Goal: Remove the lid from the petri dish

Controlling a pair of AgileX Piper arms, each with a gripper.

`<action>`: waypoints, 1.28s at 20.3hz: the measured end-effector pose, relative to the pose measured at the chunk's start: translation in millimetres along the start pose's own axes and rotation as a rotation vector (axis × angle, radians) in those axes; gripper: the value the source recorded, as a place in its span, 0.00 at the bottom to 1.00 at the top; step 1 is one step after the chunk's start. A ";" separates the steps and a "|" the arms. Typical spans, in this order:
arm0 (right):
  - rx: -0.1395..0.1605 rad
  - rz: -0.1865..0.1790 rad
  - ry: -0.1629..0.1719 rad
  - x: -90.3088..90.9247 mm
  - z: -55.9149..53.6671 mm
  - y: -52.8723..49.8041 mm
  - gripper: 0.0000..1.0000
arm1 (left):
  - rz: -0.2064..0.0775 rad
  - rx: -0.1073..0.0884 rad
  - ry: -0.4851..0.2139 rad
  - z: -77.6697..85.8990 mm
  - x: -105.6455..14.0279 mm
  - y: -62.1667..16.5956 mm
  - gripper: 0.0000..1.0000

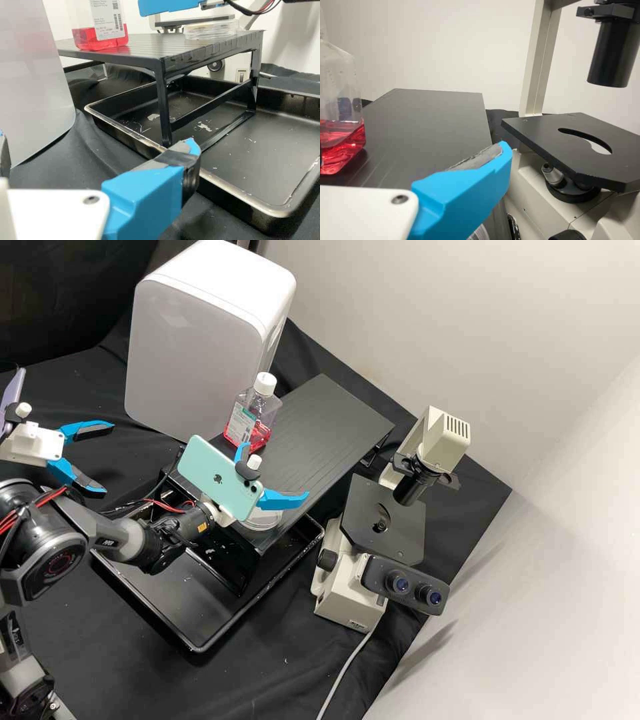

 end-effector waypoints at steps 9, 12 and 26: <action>0.001 0.007 0.002 -3.9 2.1 -1.7 1.00 | -0.009 -0.013 0.002 -0.4 0.5 -2.1 1.00; 0.000 -0.002 -0.007 -14.7 8.6 -8.1 1.00 | -0.009 -0.013 0.002 -0.4 0.5 -2.1 1.00; -0.004 0.035 -0.054 -45.6 31.8 -9.8 1.00 | -0.009 -0.013 0.002 -0.4 0.5 -2.1 1.00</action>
